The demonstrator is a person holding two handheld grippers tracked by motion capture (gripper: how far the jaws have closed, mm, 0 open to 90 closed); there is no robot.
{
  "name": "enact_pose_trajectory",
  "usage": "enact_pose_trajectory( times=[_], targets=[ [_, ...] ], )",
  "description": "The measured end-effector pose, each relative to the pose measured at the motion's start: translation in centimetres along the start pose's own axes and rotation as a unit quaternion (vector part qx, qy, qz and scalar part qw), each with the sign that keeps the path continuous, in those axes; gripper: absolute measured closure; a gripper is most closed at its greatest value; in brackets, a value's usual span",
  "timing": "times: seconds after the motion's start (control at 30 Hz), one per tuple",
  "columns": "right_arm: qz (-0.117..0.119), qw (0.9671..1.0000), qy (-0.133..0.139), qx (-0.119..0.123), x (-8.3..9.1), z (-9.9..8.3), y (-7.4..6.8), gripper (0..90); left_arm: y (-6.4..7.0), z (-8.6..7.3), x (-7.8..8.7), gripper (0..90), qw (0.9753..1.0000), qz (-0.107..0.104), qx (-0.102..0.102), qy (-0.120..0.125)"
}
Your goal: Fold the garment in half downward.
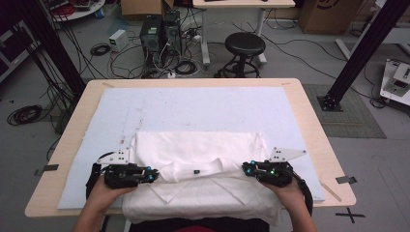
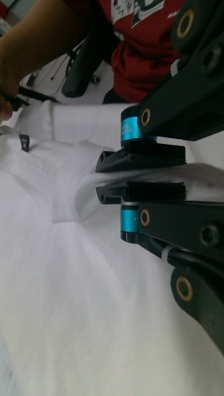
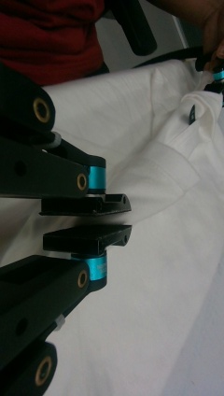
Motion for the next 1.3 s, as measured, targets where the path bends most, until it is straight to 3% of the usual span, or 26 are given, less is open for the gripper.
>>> enact_pose_trajectory(
  times=[0.13, 0.17, 0.23, 0.37, 0.53, 0.6, 0.7, 0.9, 1.0, 1.13, 1.3],
  targets=[
    [0.010, 0.9999, -0.007, 0.000, 0.2, -1.0, -1.3, 82.0, 0.0, -0.9, 0.0, 81.8, 0.9998, -0.018, 0.013, -0.002],
    [0.009, 1.0000, -0.001, 0.002, 0.3, -1.1, -1.5, 74.7, 0.0, -0.9, 0.1, 77.6, 0.9998, -0.015, 0.013, 0.000],
    [0.003, 0.9999, 0.008, -0.006, 0.6, -1.1, -1.7, 73.5, -0.2, -0.9, 0.2, 61.2, 0.9995, -0.011, 0.028, 0.007],
    [-0.024, 0.9993, 0.025, -0.017, 1.5, -0.8, -0.8, 68.4, -0.9, -0.3, 0.7, 46.4, 0.9980, 0.016, 0.044, 0.041],
    [-0.067, 0.9964, 0.035, -0.039, 2.3, -0.4, 1.4, 66.8, -1.9, 0.6, 1.8, 39.7, 0.9943, 0.070, 0.047, 0.066],
    [-0.097, 0.9930, 0.029, -0.060, 2.2, -0.4, 2.6, 66.7, -2.6, 1.0, 2.2, 37.4, 0.9917, 0.097, 0.051, 0.068],
    [-0.121, 0.9892, 0.021, -0.079, 1.8, -0.4, 4.2, 63.9, -3.8, 1.3, 2.5, 37.0, 0.9865, 0.137, 0.057, 0.068],
    [-0.165, 0.9815, 0.004, -0.096, 1.1, 0.1, 7.5, 59.1, -6.3, 1.5, 2.6, 32.6, 0.9756, 0.199, 0.080, 0.048],
    [-0.179, 0.9772, -0.013, -0.113, 0.6, 0.7, 9.0, 56.0, -7.4, 1.8, 2.5, 32.4, 0.9723, 0.211, 0.088, 0.048],
    [-0.185, 0.9760, -0.020, -0.113, -0.1, 1.7, 10.4, 54.6, -8.9, 2.3, 2.4, 31.1, 0.9695, 0.223, 0.097, 0.027],
    [-0.186, 0.9758, -0.032, -0.110, -1.1, 2.5, 11.5, 52.0, -10.0, 2.4, 2.2, 30.1, 0.9636, 0.243, 0.109, 0.019]
  ],
)
Point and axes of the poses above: each handheld gripper's, and its own axes: x roughly backward along the jaws, z roughly out of its top, y roughly to its right, the point moved 1 cm from there along -x, roughly forward along the jaws, and after that the axes turned 1 degree about z, right-handed, at the moved point
